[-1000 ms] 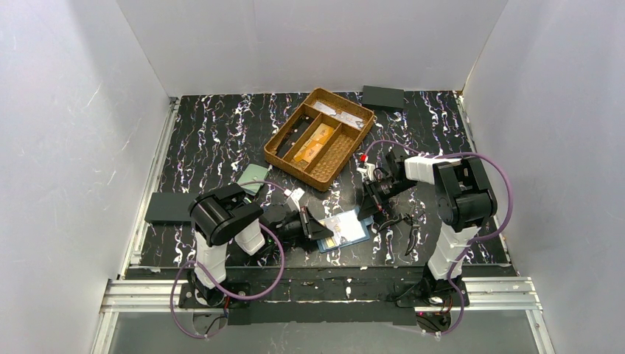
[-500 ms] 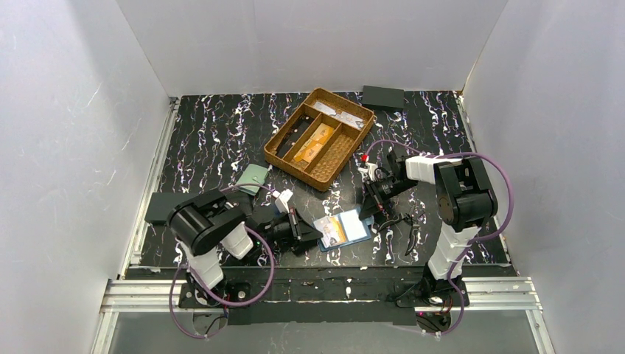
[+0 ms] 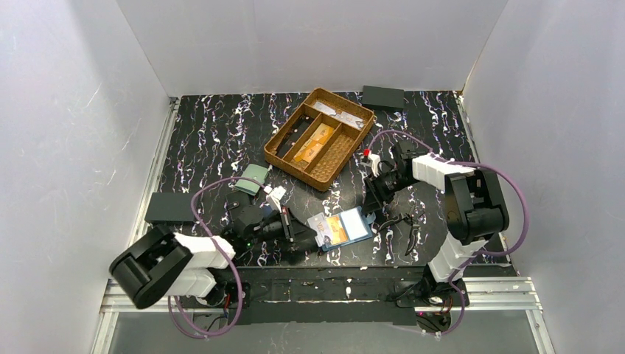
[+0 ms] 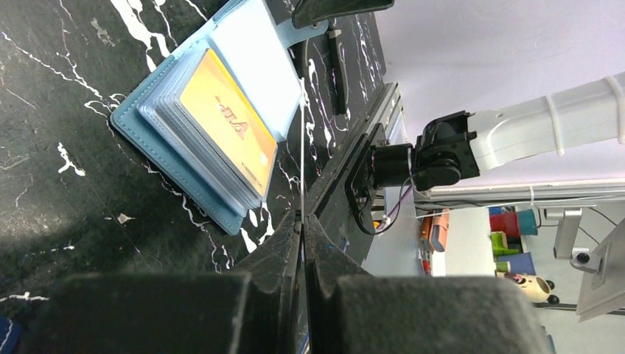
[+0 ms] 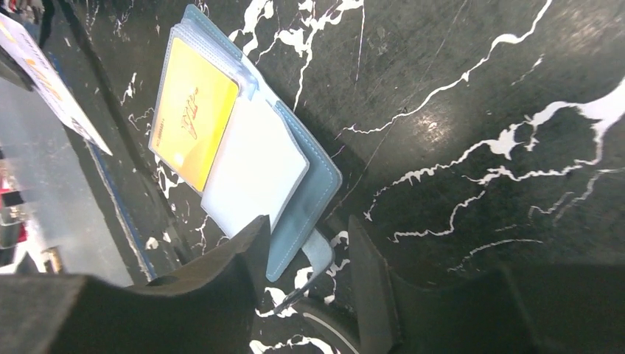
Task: Take the credit cards out of the card holder
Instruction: Place the credit card in the storage box.
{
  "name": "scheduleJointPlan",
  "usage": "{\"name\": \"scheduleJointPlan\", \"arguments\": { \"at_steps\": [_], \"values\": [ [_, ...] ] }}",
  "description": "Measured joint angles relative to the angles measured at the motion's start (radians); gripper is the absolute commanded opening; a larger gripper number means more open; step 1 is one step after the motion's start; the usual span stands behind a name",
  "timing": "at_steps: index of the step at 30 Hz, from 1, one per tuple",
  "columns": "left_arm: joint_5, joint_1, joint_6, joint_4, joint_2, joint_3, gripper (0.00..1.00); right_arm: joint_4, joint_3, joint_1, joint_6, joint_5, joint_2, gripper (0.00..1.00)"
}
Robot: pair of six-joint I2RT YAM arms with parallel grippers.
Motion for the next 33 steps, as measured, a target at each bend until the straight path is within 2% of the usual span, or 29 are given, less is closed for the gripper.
{"name": "scheduleJointPlan", "arguments": {
  "at_steps": [8, 13, 33],
  "values": [
    [-0.037, 0.0, 0.076, -0.261, -0.267, 0.001, 0.0, -0.007, -0.002, -0.008, -0.041, 0.038, -0.08, 0.62],
    [-0.046, 0.0, 0.096, -0.355, -0.367, 0.001, 0.0, -0.02, -0.002, -0.022, -0.06, 0.058, -0.093, 0.68],
    [-0.046, -0.014, 0.104, -0.418, -0.4, 0.043, 0.0, -0.026, -0.006, -0.058, -0.103, 0.039, -0.204, 0.75]
  ]
}}
